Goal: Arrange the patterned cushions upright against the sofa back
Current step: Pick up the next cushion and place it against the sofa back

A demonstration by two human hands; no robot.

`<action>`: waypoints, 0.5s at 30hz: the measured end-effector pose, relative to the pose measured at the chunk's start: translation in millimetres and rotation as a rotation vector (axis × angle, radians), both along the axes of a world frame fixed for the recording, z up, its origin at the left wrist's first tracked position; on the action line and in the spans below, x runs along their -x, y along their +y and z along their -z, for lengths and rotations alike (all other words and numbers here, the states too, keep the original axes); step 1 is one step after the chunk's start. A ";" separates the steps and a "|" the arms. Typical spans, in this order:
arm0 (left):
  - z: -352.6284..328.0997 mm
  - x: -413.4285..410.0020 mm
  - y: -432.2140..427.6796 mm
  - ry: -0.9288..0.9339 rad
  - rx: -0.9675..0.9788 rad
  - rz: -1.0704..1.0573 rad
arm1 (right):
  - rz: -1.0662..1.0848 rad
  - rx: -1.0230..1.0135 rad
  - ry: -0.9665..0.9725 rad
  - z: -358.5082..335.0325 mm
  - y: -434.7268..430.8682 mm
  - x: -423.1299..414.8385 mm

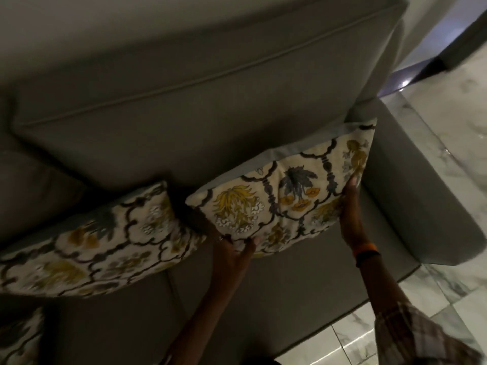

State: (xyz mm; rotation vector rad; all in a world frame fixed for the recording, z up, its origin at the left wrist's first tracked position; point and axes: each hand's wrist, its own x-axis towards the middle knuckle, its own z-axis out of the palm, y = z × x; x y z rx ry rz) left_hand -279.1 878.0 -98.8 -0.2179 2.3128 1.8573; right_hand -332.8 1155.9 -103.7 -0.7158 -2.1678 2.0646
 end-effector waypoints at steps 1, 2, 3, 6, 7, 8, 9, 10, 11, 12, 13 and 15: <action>6.4 16.3 17.5 0.000 0.000 0.011 | 0.010 0.007 0.014 5.1 21.9 17.1; 10.5 33.3 36.7 0.009 0.007 0.026 | 0.032 0.017 0.021 9.7 42.6 33.6; 12.7 47.7 50.9 0.025 0.022 0.033 | 0.048 0.024 0.040 15.2 59.0 48.6; 14.9 87.4 97.6 0.062 0.013 0.022 | 0.059 0.061 0.083 31.4 108.1 91.0; 18.6 98.5 110.6 0.070 0.005 0.023 | 0.062 0.072 0.083 40.4 124.1 104.4; 26.1 108.0 118.6 0.066 0.005 0.028 | 0.065 0.084 0.070 51.4 138.5 117.5; 36.8 117.5 126.2 0.044 0.018 0.034 | 0.058 0.095 0.055 65.2 153.4 130.2; 47.6 126.2 132.5 0.008 0.026 0.042 | 0.034 0.105 0.031 79.6 166.9 141.2; 59.0 133.0 137.7 -0.030 0.041 0.056 | 0.002 0.110 0.007 98.6 180.3 149.2; 69.7 139.0 142.9 -0.055 0.063 0.065 | -0.031 0.112 -0.006 117.9 192.6 155.9; 78.8 144.0 147.5 -0.069 0.084 0.075 | -0.053 0.110 -0.021 128.4 196.4 160.0; 90.2 153.1 157.6 -0.116 0.093 0.066 | -0.053 0.095 -0.016 143.4 199.4 165.8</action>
